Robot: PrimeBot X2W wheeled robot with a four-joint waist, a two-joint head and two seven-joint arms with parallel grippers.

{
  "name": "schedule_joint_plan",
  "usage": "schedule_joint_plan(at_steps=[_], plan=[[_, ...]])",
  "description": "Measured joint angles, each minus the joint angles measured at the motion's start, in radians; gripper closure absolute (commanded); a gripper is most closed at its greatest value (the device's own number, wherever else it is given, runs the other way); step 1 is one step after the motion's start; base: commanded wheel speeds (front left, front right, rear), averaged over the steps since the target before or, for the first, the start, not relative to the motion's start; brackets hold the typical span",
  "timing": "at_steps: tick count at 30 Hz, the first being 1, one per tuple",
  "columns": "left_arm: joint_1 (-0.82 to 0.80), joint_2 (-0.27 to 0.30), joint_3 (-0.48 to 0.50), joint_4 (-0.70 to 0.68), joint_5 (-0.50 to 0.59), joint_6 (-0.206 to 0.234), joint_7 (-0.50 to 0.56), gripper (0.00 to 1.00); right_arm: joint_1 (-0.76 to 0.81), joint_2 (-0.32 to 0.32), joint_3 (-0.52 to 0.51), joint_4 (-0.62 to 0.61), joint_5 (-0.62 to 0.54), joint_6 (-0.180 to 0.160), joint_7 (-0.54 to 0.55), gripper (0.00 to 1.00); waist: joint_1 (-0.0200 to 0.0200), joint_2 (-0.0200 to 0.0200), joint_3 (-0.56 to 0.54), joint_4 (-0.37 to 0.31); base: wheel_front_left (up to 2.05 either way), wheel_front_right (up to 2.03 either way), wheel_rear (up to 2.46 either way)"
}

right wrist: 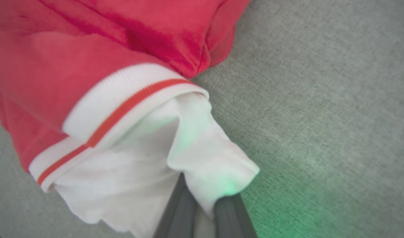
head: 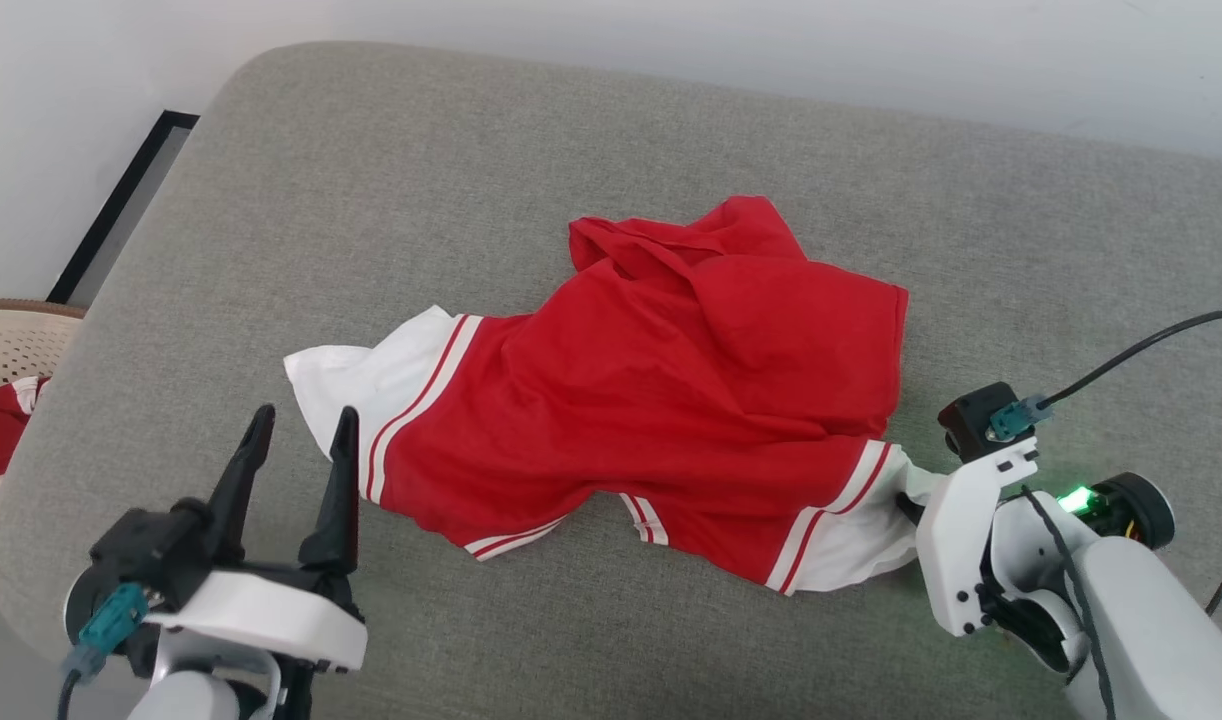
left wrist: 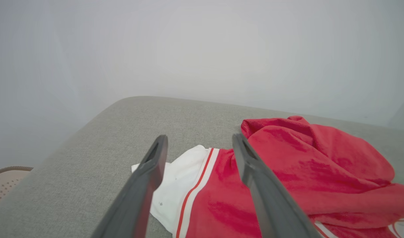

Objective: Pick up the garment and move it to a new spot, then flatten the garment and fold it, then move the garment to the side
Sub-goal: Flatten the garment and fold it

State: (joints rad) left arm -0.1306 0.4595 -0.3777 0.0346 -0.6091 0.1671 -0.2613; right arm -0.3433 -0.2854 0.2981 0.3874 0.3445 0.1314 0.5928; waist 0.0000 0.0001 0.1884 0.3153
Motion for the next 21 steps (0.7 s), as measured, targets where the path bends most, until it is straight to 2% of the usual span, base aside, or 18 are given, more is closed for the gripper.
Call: schedule_joint_plan(at_steps=[6,9,16,21], plan=[[0.067,-0.076,0.13,-0.001,0.077,-0.083,0.0,0.0,0.005,-0.049,-0.022,-0.07,0.042,0.002,0.045,1.0,0.0,0.0,-0.006,-0.014,0.0,0.0,0.0],[0.09,-0.114,0.185,-0.011,0.115,-0.12,0.0,0.0,0.028,-0.1,-0.071,-0.128,0.053,0.002,0.078,1.0,0.0,0.0,-0.008,-0.026,0.0,0.0,0.0],[0.13,-0.191,0.282,-0.015,0.185,-0.195,0.0,0.0,0.103,-0.174,-0.221,-0.224,0.067,0.001,0.166,1.0,0.0001,0.0,-0.01,-0.048,0.0,0.0,0.0],[0.137,-0.227,0.318,0.003,0.226,-0.239,0.0,0.0,0.166,-0.171,-0.301,-0.235,0.067,0.001,0.217,1.0,0.0,0.0,-0.006,-0.054,0.0,0.0,0.0]])
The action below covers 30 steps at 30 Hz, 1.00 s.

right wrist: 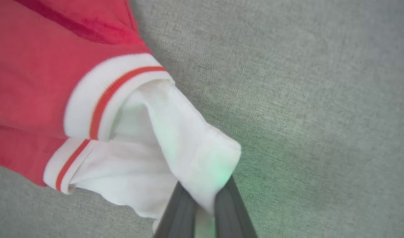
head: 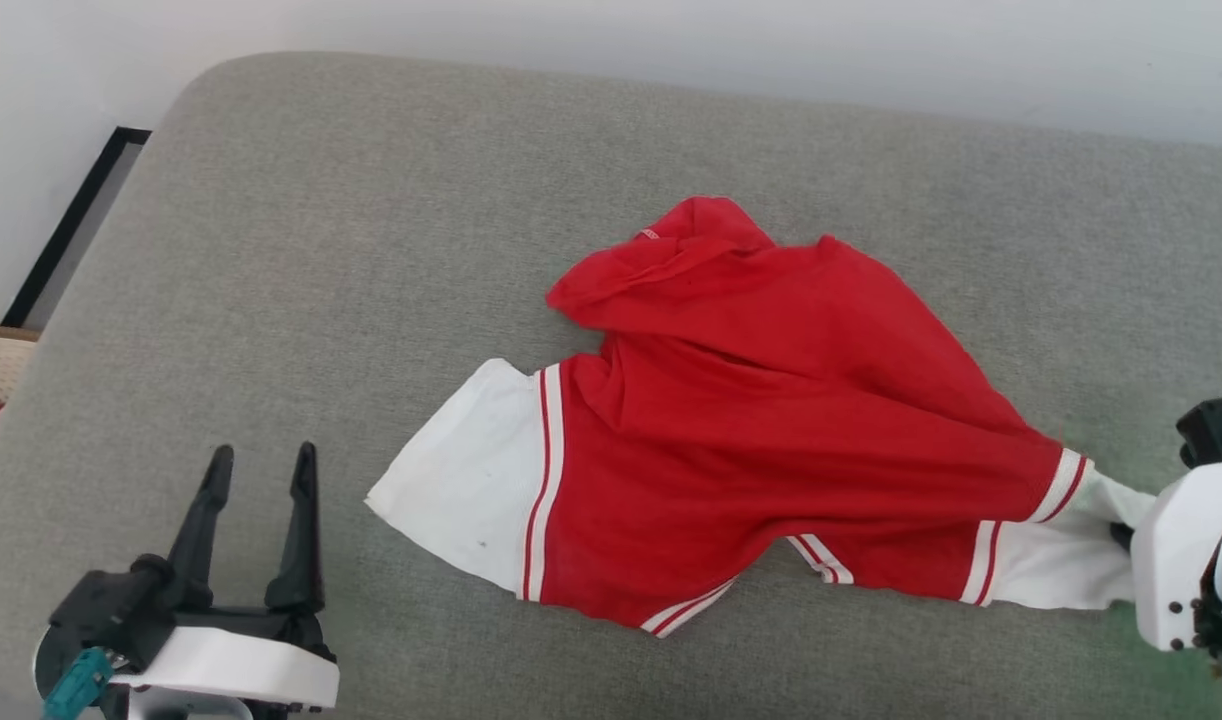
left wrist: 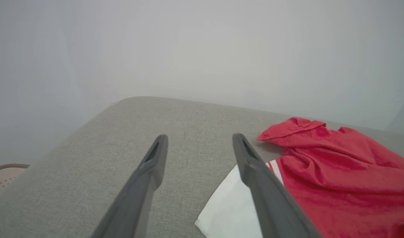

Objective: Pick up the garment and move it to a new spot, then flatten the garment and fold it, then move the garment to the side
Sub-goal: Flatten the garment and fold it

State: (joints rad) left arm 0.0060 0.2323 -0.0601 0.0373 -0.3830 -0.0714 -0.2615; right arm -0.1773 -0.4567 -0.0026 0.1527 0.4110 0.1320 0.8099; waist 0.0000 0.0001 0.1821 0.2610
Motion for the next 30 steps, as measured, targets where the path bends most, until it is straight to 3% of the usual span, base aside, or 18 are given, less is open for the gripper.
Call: schedule_joint_plan(at_steps=[1,2,3,9,15,21,30], plan=[[0.0,-0.005,0.004,0.008,0.006,-0.005,0.0,0.0,0.003,0.007,-0.007,0.007,0.001,0.0,0.002,1.0,0.0,0.0,0.002,-0.003,0.0,0.0,0.0],[-0.001,-0.009,0.005,0.025,0.017,-0.016,0.0,0.0,0.004,0.026,-0.016,0.019,0.004,0.0,-0.005,0.62,0.0,0.0,0.004,-0.009,0.0,0.0,0.0],[-0.001,-0.01,0.004,0.042,0.016,-0.021,0.0,0.0,0.003,0.033,-0.014,0.023,0.001,0.0,-0.011,0.0,0.0,0.0,0.006,-0.013,0.0,0.0,0.0],[-0.044,0.032,-0.029,0.135,0.021,-0.035,0.052,0.0,-0.013,0.071,-0.008,0.002,-0.012,0.0,-0.051,0.0,0.0,-0.0001,0.007,-0.049,0.0,0.0,0.0],[-0.109,0.123,-0.066,0.184,-0.028,-0.052,0.214,0.0,0.015,0.122,-0.067,-0.134,-0.01,0.0,-0.109,0.0,0.0,0.0,0.004,-0.1,0.0,0.0,0.0],[-0.153,0.216,-0.1,0.241,-0.1,-0.056,0.379,0.0,0.046,0.223,-0.151,-0.292,-0.042,-0.001,-0.233,0.0,0.0,0.0,0.012,-0.165,0.0,0.0,0.0],[-0.186,0.29,-0.128,0.326,-0.253,-0.056,0.658,0.0,0.091,0.328,-0.171,-0.382,-0.088,-0.001,-0.343,0.0,0.0,0.0,0.031,-0.258,0.0,0.0,0.0]])
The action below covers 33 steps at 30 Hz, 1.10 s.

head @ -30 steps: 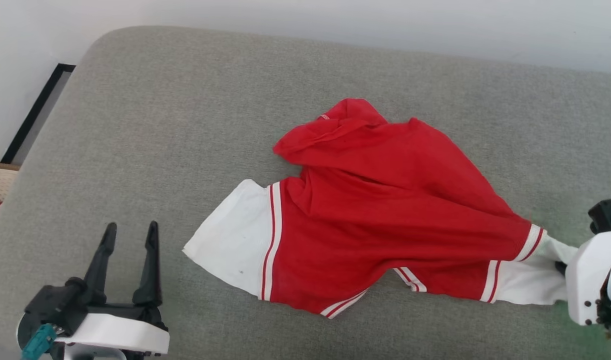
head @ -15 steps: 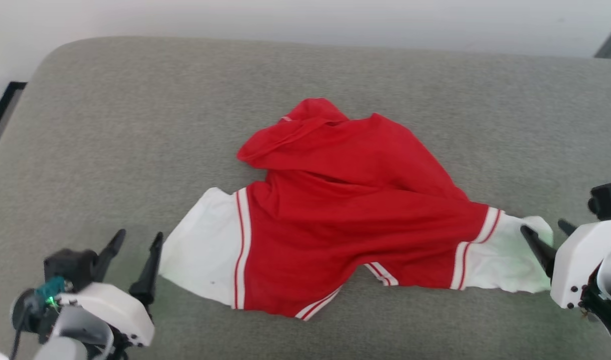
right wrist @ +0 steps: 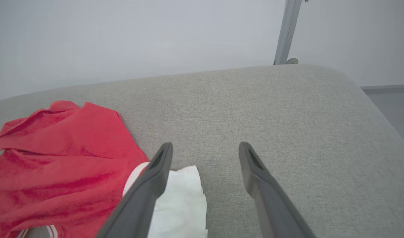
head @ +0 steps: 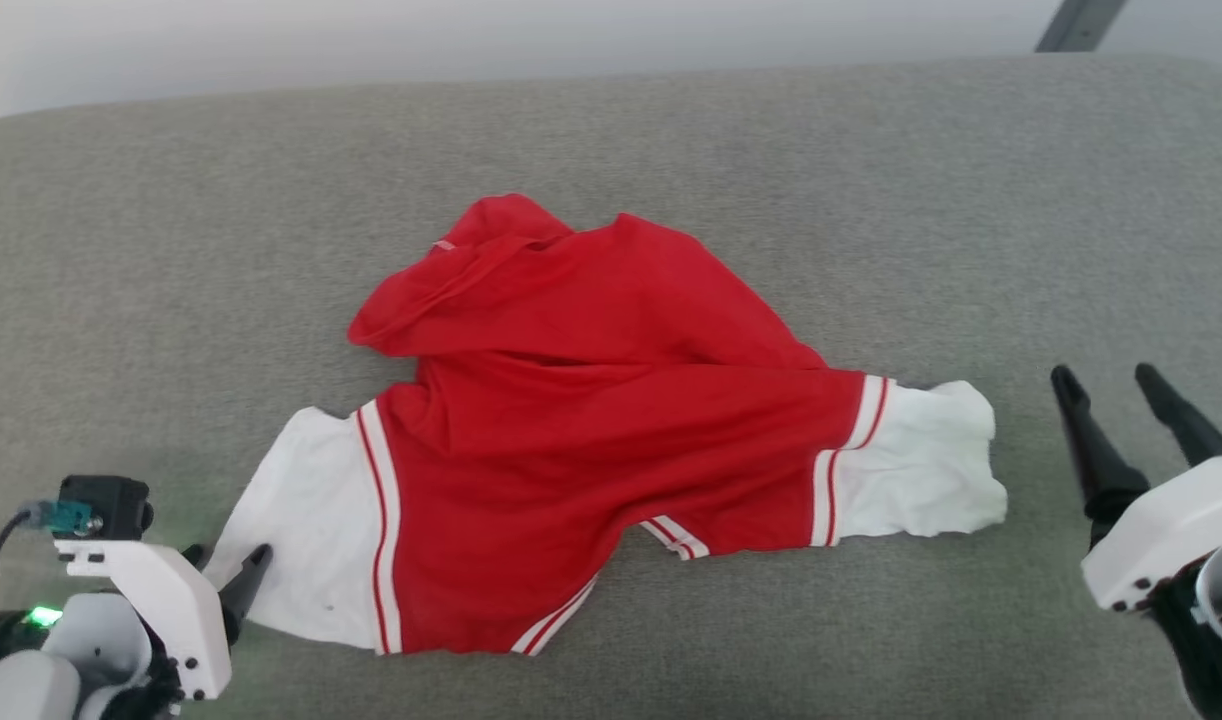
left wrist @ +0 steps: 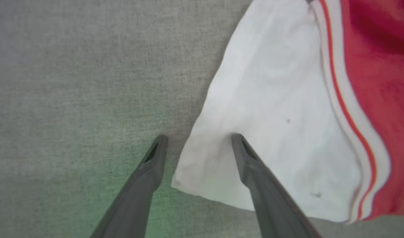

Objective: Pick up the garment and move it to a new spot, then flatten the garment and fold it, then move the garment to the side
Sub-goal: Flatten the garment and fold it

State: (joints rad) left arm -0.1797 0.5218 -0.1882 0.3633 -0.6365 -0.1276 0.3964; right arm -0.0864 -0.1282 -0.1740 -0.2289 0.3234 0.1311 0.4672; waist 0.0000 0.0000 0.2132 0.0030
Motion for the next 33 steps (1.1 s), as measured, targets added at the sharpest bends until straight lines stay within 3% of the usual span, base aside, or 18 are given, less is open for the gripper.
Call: schedule_joint_plan(at_steps=[4,5,11,15,16,17,23,27,33], plan=[[-0.037,0.042,-0.019,0.002,-0.016,0.023,0.167,0.0,0.031,0.025,0.008,-0.005,0.003,0.0,0.012,0.0,0.0,0.0,0.003,-0.02,0.0,0.0,0.0],[-0.037,0.042,-0.019,0.002,-0.016,0.023,0.167,0.0,0.031,0.025,0.008,-0.005,0.003,0.0,0.012,0.0,0.0,0.0,0.003,-0.02,0.0,0.0,0.0],[-0.084,0.039,-0.035,0.006,-0.064,0.096,0.398,0.0,0.041,0.026,0.023,-0.017,0.009,0.0,0.046,0.0,0.0,0.0001,0.007,-0.022,0.0,0.0,0.0],[-0.101,0.033,-0.056,-0.021,-0.065,0.11,0.451,0.0,0.041,0.02,0.035,-0.019,0.011,0.0,0.077,0.0,0.0,0.0,0.017,-0.019,0.0,0.0,0.0],[-0.104,0.033,-0.064,-0.023,-0.059,0.109,0.453,0.31,0.041,0.016,0.039,-0.013,0.011,0.0,0.091,0.0,0.0,0.0,0.02,-0.019,0.0,0.0,0.0],[-0.109,0.033,-0.071,-0.024,-0.057,0.104,0.459,1.0,0.041,0.008,0.043,0.0,0.012,0.0,0.108,0.0,0.0,0.0001,0.023,-0.018,0.0,0.0,0.0],[-0.143,0.026,-0.105,-0.026,-0.042,0.067,0.445,1.0,-0.008,-0.044,0.087,0.108,0.058,0.0,0.19,0.0,0.0,0.0001,0.05,-0.015,0.0,0.0,0.0],[-0.171,0.027,-0.12,-0.023,-0.032,0.056,0.439,1.0,-0.083,-0.111,0.115,0.219,0.075,0.0,0.232,0.0,0.0,0.0,0.071,-0.003,0.0,0.0,0.0],[-0.212,0.01,-0.133,-0.009,-0.031,0.046,0.421,1.0,-0.192,-0.168,0.214,0.37,0.137,0.0,0.275,0.0,0.0,0.0,0.101,0.026,0.0,0.0,0.0]])
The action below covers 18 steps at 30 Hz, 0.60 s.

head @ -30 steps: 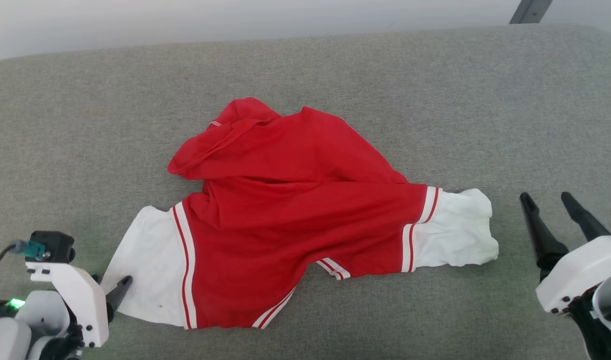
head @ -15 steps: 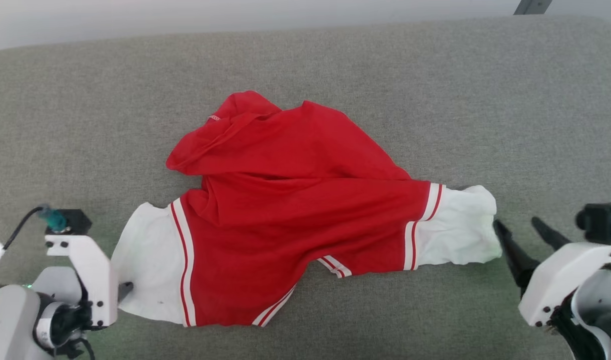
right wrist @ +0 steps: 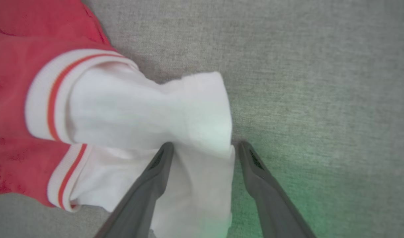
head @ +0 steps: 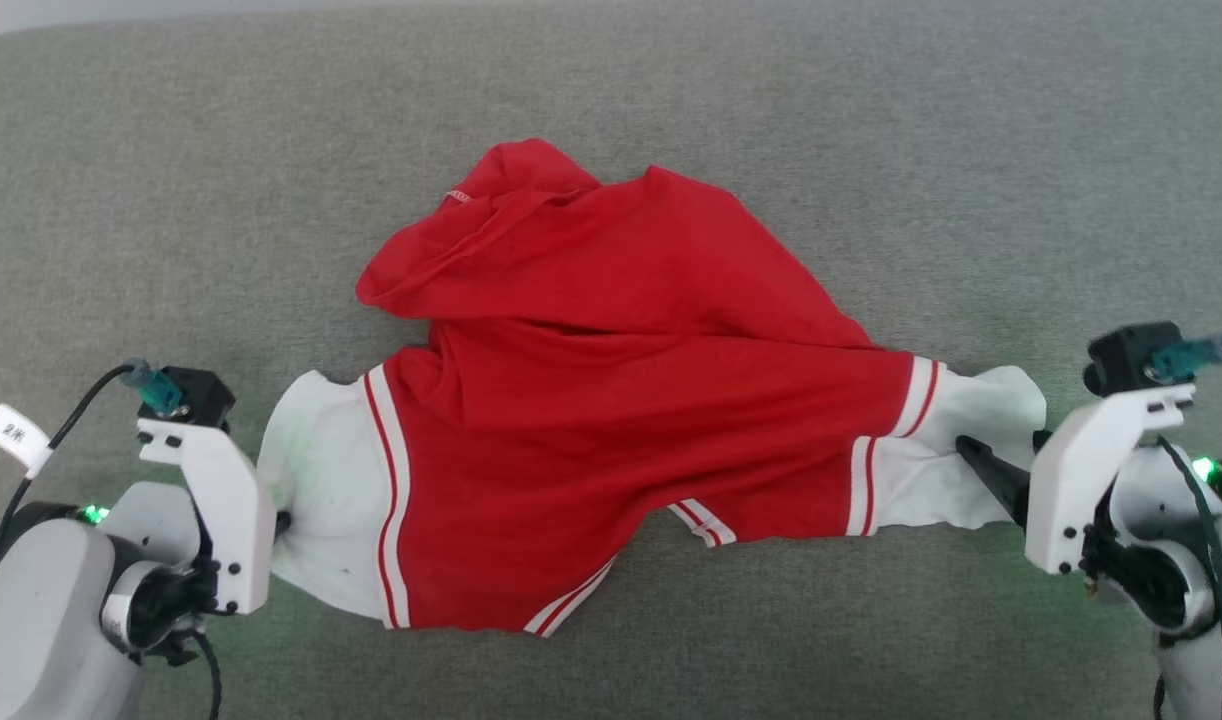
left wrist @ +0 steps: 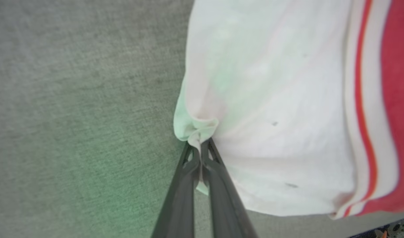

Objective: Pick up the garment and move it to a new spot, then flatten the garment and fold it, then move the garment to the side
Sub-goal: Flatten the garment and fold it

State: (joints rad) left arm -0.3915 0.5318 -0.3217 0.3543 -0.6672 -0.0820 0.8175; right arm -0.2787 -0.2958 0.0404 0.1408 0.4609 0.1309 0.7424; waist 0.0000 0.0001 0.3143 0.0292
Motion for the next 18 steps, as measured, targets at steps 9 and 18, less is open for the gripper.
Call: schedule_joint_plan(at_steps=[9,18], plan=[[-0.042,-0.027,-0.018,0.027,0.007,-0.006,-0.027,1.0,-0.129,-0.085,0.189,0.141,0.075,-0.008,0.105,0.54,0.0,0.0001,0.028,0.027,0.0,0.0,0.0],[-0.122,-0.033,-0.022,0.017,0.003,-0.007,-0.015,1.0,-0.134,-0.124,0.218,0.087,0.268,-0.004,0.157,1.0,0.0,-0.0001,0.003,0.032,0.0,0.0,0.0]])
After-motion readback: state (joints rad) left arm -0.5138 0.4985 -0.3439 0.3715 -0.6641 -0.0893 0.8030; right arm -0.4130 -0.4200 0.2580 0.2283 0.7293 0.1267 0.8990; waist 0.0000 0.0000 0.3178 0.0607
